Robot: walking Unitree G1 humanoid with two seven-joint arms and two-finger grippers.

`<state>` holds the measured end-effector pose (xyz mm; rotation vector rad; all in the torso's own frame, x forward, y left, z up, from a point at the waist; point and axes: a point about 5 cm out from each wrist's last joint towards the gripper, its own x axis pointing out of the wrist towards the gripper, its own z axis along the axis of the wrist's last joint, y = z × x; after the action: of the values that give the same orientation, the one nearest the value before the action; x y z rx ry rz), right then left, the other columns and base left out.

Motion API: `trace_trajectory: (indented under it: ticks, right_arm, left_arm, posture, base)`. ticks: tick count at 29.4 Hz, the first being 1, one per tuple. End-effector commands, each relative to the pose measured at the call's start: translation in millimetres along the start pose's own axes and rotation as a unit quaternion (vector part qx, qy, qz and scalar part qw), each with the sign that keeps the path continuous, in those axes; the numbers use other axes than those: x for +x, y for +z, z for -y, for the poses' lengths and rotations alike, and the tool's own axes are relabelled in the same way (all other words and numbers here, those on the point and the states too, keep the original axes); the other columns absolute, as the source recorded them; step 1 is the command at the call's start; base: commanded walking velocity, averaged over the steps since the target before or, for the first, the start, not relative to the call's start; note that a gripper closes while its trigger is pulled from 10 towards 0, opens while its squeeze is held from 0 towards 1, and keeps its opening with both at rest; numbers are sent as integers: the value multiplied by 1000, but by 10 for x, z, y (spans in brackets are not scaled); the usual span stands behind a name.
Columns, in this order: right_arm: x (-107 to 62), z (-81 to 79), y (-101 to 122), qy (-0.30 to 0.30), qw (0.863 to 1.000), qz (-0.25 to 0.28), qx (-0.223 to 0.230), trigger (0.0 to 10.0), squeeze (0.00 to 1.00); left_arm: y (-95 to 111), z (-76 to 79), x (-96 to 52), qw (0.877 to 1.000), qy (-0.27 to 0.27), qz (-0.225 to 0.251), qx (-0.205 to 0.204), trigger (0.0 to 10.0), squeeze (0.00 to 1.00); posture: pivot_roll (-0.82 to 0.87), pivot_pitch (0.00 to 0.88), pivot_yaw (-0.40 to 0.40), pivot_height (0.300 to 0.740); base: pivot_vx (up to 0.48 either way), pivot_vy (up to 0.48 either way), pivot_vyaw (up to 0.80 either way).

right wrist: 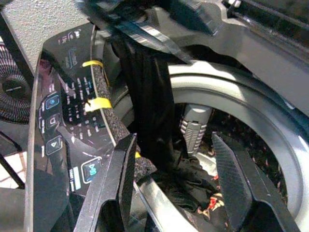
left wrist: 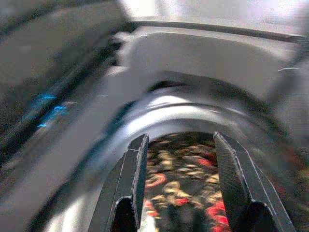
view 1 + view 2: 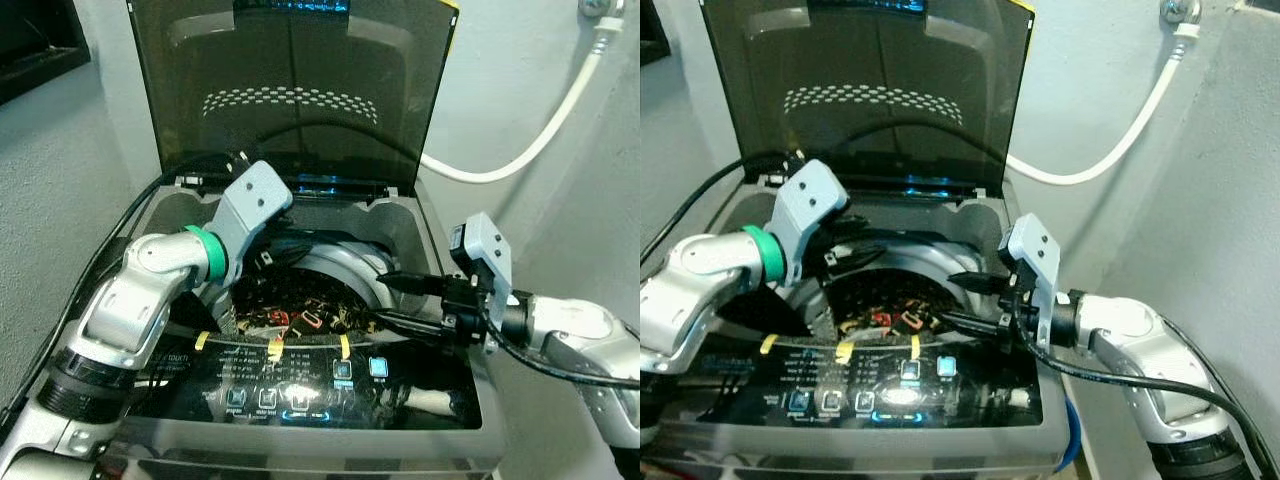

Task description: Clothes washing

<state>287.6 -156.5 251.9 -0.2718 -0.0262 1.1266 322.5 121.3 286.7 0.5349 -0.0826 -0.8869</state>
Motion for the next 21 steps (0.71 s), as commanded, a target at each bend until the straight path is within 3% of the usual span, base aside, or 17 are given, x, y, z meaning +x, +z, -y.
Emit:
trace_trajectory:
  ticks: [1, 3, 4, 5, 6, 7, 8, 9, 10, 11, 12, 14, 16, 18, 20, 21]
  right_arm:
    - [8, -45, -21, 4, 1000, -7, 0, 10000, 0]
    - [9, -46, -24, 2, 1000, -8, -1, 10000, 0]
    - [15, -9, -23, -15, 1000, -9, -9, 10000, 0]
    - [15, -9, -23, -15, 1000, -9, -9, 10000, 0]
    - [25, 58, -12, -43, 999, -5, -17, 10000, 0]
    - [25, 58, -12, -43, 999, -5, -17, 10000, 0]
    - [44, 174, 5, -91, 996, 0, -24, 10000, 0]
    - [44, 174, 5, -91, 996, 0, -24, 10000, 0]
    - [62, 207, 8, -106, 994, 2, -26, 10000, 0]
    - [62, 207, 8, -106, 994, 2, -26, 10000, 0]
    - [70, 207, 7, -108, 994, 2, -27, 10000, 0]
    - [98, 180, 0, -106, 994, 3, -27, 10000, 0]
    - [106, 166, -3, -104, 994, 3, -28, 10000, 0]
    - [121, 143, -8, -102, 994, 3, -29, 10000, 0]
    - [121, 143, -8, -102, 994, 3, -29, 10000, 0]
    - [128, 135, -12, -102, 994, 4, -28, 10000, 0]
  left_arm:
    - [76, 141, -27, 998, -63, 21, -17, 10000, 0]
    - [135, 160, -42, 996, -74, 41, -24, 10000, 0]
    - [247, 56, -22, 996, -21, 82, -17, 10000, 0]
    - [247, 56, -22, 996, -21, 82, -17, 10000, 0]
    - [379, -137, -15, 989, 70, 129, -27, 10000, 0]
    - [379, -137, -15, 989, 70, 129, -27, 10000, 0]
    - [612, -257, -57, 965, 117, 225, -67, 10000, 0]
    - [612, -257, -57, 965, 117, 225, -67, 10000, 0]
    - [752, -17, -105, 958, -6, 274, -82, 10000, 0]
    - [752, -17, -105, 958, -6, 274, -82, 10000, 0]
    - [786, 114, -124, 954, -65, 281, -80, 10000, 0]
    - [750, 268, -103, 956, -101, 264, -82, 10000, 0]
    - [726, 293, -93, 958, -99, 256, -80, 10000, 0]
    - [652, 278, -44, 968, -70, 230, -68, 10000, 0]
    - [652, 278, -44, 968, -70, 230, -68, 10000, 0]
    - [559, 193, 24, 981, -15, 185, -56, 10000, 0]
  posture:
    - [37, 78, 58, 740]
    - [38, 79, 57, 740]
    - [38, 81, 57, 740]
    - [38, 81, 57, 740]
    - [44, 85, 60, 740]
    - [44, 85, 60, 740]
    - [51, 87, 64, 740]
    - [51, 87, 64, 740]
    - [52, 88, 70, 740]
    - [52, 88, 70, 740]
    - [52, 88, 70, 740]
    - [55, 91, 75, 740]
    - [55, 91, 76, 740]
    - [58, 94, 78, 740]
    - [58, 94, 78, 740]
    - [59, 95, 79, 740]
  base:
    - [0, 0, 0]
    - [0, 0, 0]
    - [0, 0, 0]
    - [0, 0, 0]
    - [0, 0, 0]
    - [0, 0, 0]
    - [0, 0, 0]
    - [0, 0, 0]
    - [0, 0, 0]
    - [0, 0, 0]
    - [0, 0, 0]
    - [0, 0, 0]
    - [0, 0, 0]
    - [0, 0, 0]
    - [0, 0, 0]
    - [0, 0, 0]
